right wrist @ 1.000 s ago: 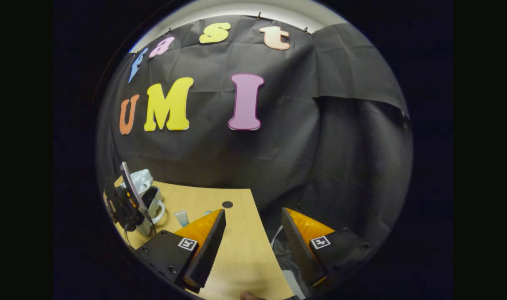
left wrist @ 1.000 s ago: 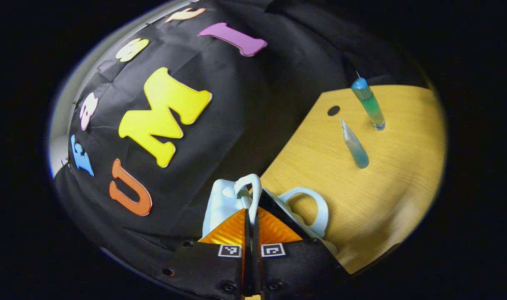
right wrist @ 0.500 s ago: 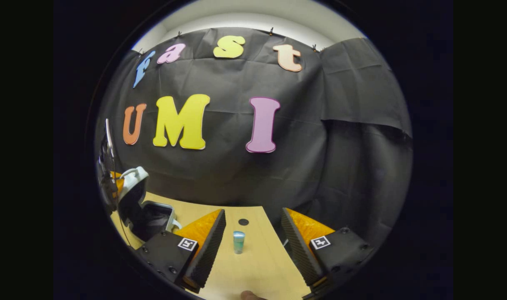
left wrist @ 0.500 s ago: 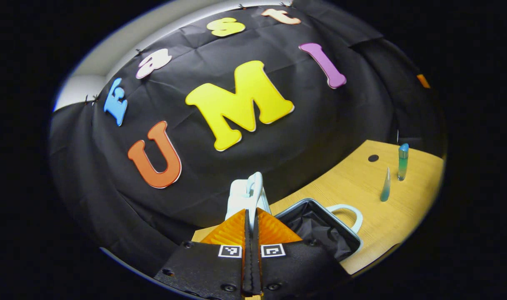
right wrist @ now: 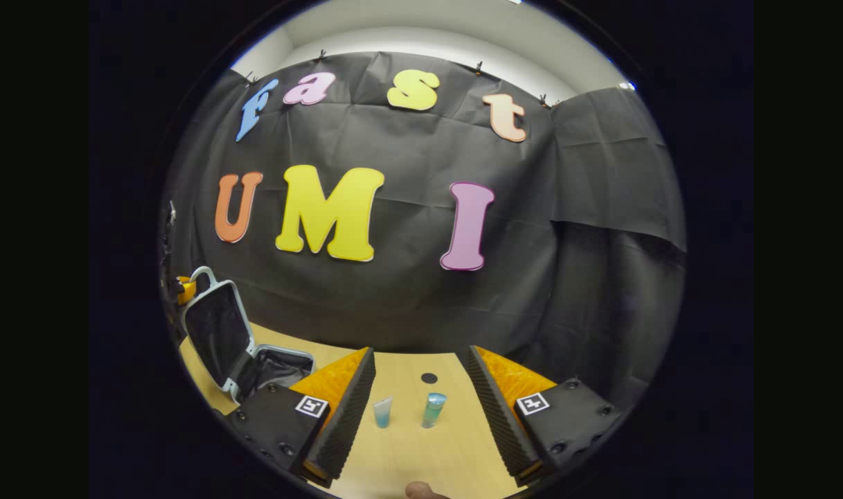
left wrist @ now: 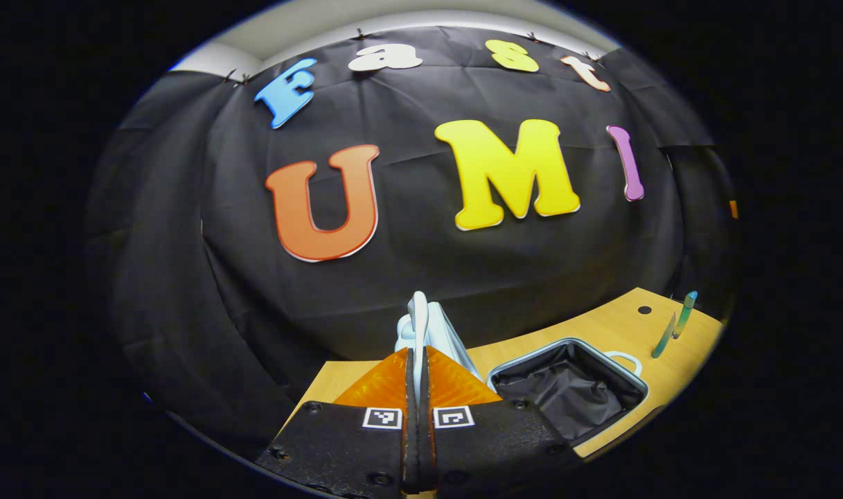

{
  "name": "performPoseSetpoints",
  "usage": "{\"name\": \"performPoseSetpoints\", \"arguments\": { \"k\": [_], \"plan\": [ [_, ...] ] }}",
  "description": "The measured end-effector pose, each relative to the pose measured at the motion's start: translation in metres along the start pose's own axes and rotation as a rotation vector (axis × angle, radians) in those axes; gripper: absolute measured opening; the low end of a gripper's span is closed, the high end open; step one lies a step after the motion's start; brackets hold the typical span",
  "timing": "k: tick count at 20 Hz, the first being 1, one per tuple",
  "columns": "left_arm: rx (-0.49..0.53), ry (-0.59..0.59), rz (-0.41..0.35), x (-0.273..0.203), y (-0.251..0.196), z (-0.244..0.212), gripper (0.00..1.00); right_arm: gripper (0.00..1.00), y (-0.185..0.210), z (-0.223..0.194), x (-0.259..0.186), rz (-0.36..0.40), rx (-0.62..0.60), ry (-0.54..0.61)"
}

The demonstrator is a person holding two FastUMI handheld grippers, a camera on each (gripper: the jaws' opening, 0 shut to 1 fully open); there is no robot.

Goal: First open the suitcase, pack the skin care products into it, and then close the suitcase.

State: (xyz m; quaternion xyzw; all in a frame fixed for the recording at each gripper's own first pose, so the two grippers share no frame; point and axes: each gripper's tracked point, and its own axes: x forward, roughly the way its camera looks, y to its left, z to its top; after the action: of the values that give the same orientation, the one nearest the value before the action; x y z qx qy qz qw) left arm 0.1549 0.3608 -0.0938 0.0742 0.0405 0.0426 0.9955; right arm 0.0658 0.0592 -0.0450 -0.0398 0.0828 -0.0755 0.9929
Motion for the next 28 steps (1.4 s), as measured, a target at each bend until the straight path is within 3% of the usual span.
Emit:
{"name": "performPoseSetpoints", "arguments": {
  "k": [5, 8, 13, 17, 22, 23, 24, 25, 26, 28],
  "plan": [
    [-0.161, 0.130, 0.063, 0.022, 0.070, -0.088, 0.02, 0.80, 0.023, 0.001, -0.005, 0.009, -0.042, 0.019],
    [-0.284, 0.236, 0.069, 0.032, 0.087, -0.153, 0.03, 0.80, 0.035, 0.010, -0.005, 0.023, -0.063, 0.009],
    [-0.651, 0.352, 0.008, 0.032, 0.096, -0.219, 0.03, 0.80, 0.048, 0.008, -0.006, 0.041, -0.094, 0.016],
    [-0.699, 0.431, 0.005, 0.036, 0.095, -0.255, 0.04, 0.80, 0.051, -0.009, -0.010, 0.052, -0.127, 0.046],
    [-0.769, 0.425, -0.010, 0.038, 0.098, -0.254, 0.23, 0.80, 0.046, -0.020, -0.016, 0.060, -0.122, 0.069],
    [-0.788, 0.425, -0.009, 0.037, 0.098, -0.253, 0.13, 0.80, 0.044, -0.020, -0.016, 0.060, -0.116, 0.068],
    [-0.810, 0.420, 0.000, 0.035, 0.101, -0.249, 0.40, 0.80, 0.043, -0.019, -0.016, 0.061, -0.108, 0.067],
    [-0.834, 0.409, 0.005, 0.034, 0.104, -0.244, 0.34, 0.80, 0.042, -0.020, -0.017, 0.063, -0.100, 0.067],
    [-0.865, 0.394, -0.005, 0.031, 0.103, -0.235, 0.67, 0.80, 0.040, -0.020, -0.016, 0.063, -0.095, 0.067],
    [-0.873, 0.361, -0.004, 0.022, 0.102, -0.218, 0.76, 0.80, 0.037, -0.022, -0.015, 0.067, -0.079, 0.067]
  ]
}}
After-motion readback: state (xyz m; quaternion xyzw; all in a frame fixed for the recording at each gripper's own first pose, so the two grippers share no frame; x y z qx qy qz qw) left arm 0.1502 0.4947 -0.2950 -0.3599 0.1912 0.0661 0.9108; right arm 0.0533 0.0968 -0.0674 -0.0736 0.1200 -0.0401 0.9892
